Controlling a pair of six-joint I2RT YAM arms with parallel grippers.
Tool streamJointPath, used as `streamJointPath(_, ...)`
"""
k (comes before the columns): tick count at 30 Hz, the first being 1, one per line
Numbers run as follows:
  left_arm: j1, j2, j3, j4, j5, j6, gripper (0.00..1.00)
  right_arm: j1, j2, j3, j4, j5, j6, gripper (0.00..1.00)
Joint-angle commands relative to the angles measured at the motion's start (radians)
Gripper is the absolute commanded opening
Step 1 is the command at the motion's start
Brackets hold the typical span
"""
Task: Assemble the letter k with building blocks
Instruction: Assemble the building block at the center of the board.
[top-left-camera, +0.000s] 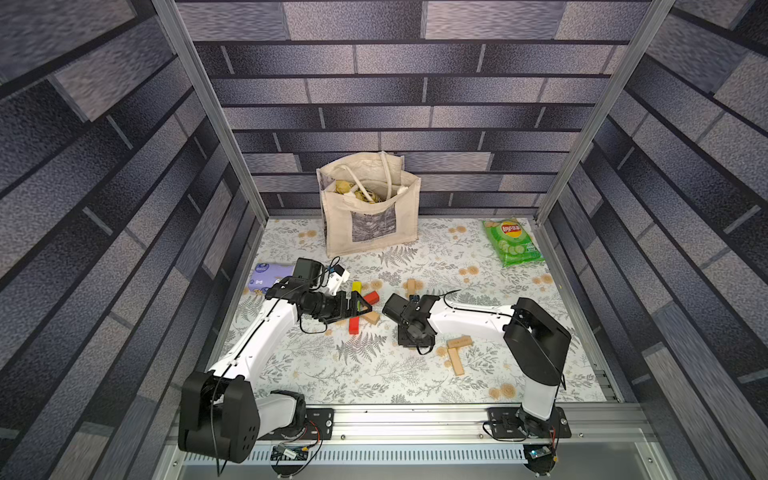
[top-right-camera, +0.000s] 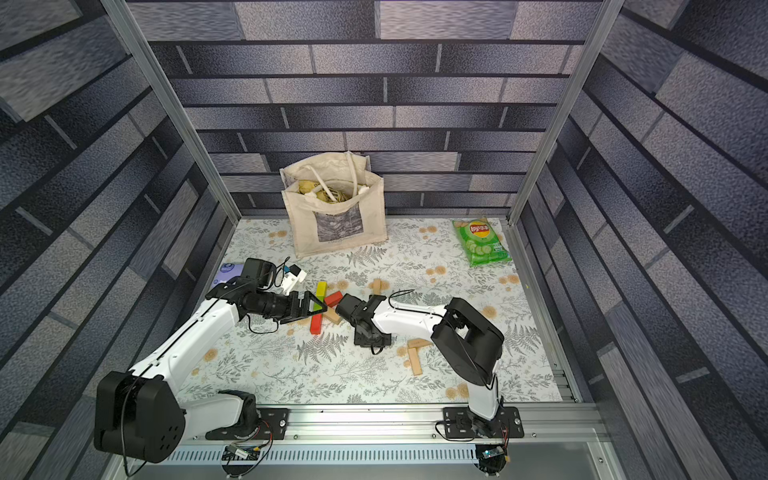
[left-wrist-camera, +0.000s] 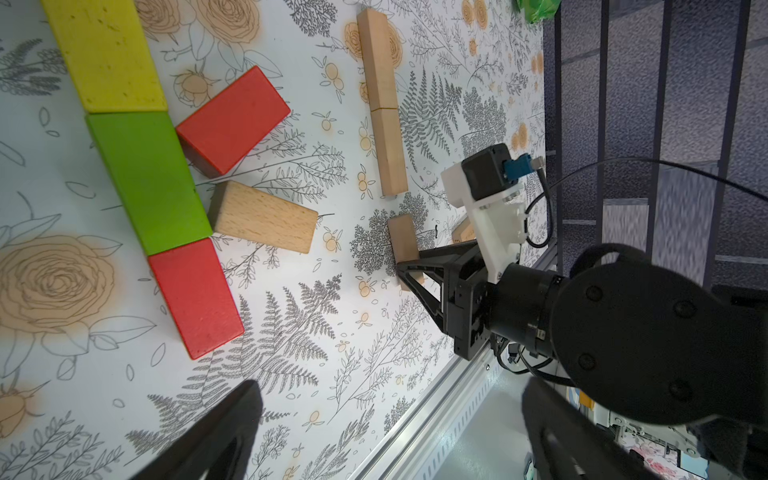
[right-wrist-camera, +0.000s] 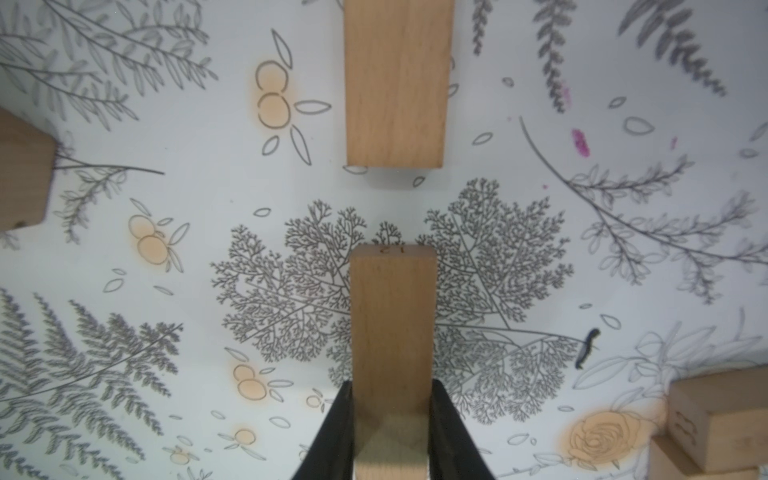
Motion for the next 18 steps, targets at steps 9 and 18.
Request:
streamJointPath(9,0.003,-0.023,-0.010,0.005,0.019,-0.012,1.00,-0.019,0.045,0.009,0.002,0.018,-0.028,0.20)
streamJointPath(18,0.003,-0.020,-0.011,0.004,0.020,-0.011,1.00,-0.027,0.047,0.001,0.020,0.021,-0.033,0.20)
